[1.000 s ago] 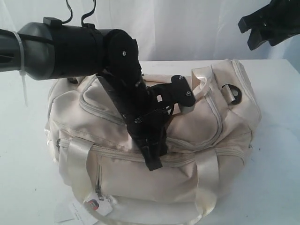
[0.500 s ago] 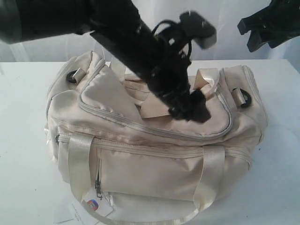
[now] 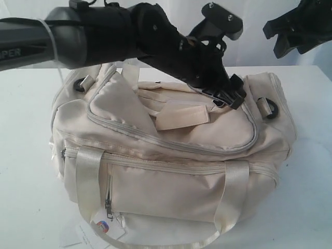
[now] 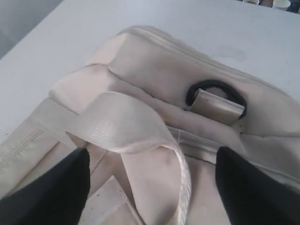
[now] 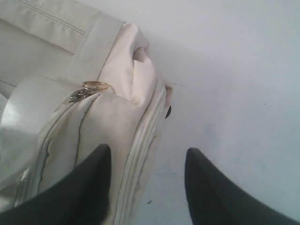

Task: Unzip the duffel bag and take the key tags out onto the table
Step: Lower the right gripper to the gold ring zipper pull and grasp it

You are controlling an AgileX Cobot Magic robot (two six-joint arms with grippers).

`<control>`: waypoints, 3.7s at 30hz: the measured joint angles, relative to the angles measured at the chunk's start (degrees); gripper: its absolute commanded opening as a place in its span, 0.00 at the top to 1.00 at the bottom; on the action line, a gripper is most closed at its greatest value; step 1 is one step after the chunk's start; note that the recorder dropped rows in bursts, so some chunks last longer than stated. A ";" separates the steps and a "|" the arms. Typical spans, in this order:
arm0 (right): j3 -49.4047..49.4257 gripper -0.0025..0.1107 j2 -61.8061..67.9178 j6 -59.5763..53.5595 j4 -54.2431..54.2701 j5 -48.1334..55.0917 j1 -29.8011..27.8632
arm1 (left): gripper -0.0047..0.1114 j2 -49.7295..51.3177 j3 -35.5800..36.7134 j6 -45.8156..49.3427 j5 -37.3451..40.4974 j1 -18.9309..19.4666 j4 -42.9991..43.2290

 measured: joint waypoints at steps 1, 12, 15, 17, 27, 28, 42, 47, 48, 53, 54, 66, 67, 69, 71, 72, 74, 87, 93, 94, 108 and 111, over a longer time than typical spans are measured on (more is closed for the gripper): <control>0.00 0.57 0.00 0.00 0.00 0.00 0.00 | 0.29 0.81 -0.29 -0.47 -0.28 0.00 -0.02; 0.00 0.57 0.00 0.00 0.00 0.10 0.00 | 0.66 3.63 -1.28 -8.36 -9.08 0.00 -0.95; 0.00 0.57 0.00 0.00 0.00 0.10 0.00 | 0.83 3.63 -1.28 -9.71 -9.18 0.00 -1.07; 0.00 0.57 0.00 0.00 0.00 0.10 0.00 | 0.95 3.63 -1.28 -9.98 -9.18 0.00 -1.07; 0.00 0.57 0.00 1.01 0.00 0.31 0.00 | 0.96 -0.88 -2.99 -10.06 -3.05 2.77 0.92; 0.00 0.57 0.00 1.00 0.00 0.31 0.00 | 0.96 -1.57 -2.99 -10.06 -2.78 2.91 1.37; 2.92 0.44 2.07 -6.66 19.58 -11.77 0.00 | 0.96 -11.54 -2.88 -10.06 4.37 3.41 10.35; 3.02 0.39 4.80 -11.26 25.37 -16.13 0.00 | 0.96 -11.75 -2.88 -9.90 5.17 3.41 10.35; 2.60 0.39 5.53 -11.53 25.37 -16.09 0.00 | 0.96 -11.75 -2.88 -9.66 5.29 3.41 10.35; 0.62 0.39 9.47 -11.79 24.44 -13.59 0.10 | 0.96 -11.75 -2.88 -9.46 5.53 3.41 10.35; 0.38 0.39 10.14 -11.79 24.44 -12.88 0.20 | 0.96 -11.75 -2.88 -9.46 5.64 3.41 10.35; 0.04 0.47 13.32 -11.79 26.72 -9.84 0.23 | 0.96 -11.75 -2.88 -9.22 6.39 3.41 10.35; 0.05 0.50 13.32 -11.79 26.97 -9.56 0.23 | 0.96 -11.75 -2.88 -9.22 6.39 3.41 10.35; 0.05 0.54 13.32 -11.79 27.26 -8.84 0.23 | 0.96 -11.75 -2.88 -9.22 6.39 3.41 10.35; 0.05 0.56 13.32 -11.79 27.73 -8.22 0.23 | 0.96 -11.75 -2.88 -9.22 6.39 3.41 10.35; 0.05 0.56 13.32 -11.79 27.86 -7.89 0.23 | 0.96 -11.75 -2.88 -9.22 6.50 3.41 10.35; 0.05 0.57 13.32 -11.79 27.94 -7.34 0.23 | 0.96 -11.75 -2.88 -9.22 6.49 3.41 10.35; 0.05 0.45 13.59 -10.41 24.58 -6.35 0.23 | 0.96 -11.75 -2.88 -9.22 6.49 3.41 10.35; -0.11 0.54 15.62 -10.17 27.63 -6.01 0.23 | 0.96 -11.75 -2.88 -9.18 6.83 3.41 10.66; -0.11 0.63 15.90 -10.17 28.29 -5.87 0.23 | 0.96 -11.75 -2.88 -9.18 6.95 3.41 10.66; -4.42 0.77 16.99 -10.17 29.43 -5.17 0.23 | 0.96 -11.75 -2.67 -9.08 7.05 3.41 10.77; -4.67 0.77 16.99 -10.17 29.29 -5.13 0.23 | 0.96 -11.75 -1.69 -9.08 6.39 3.41 10.52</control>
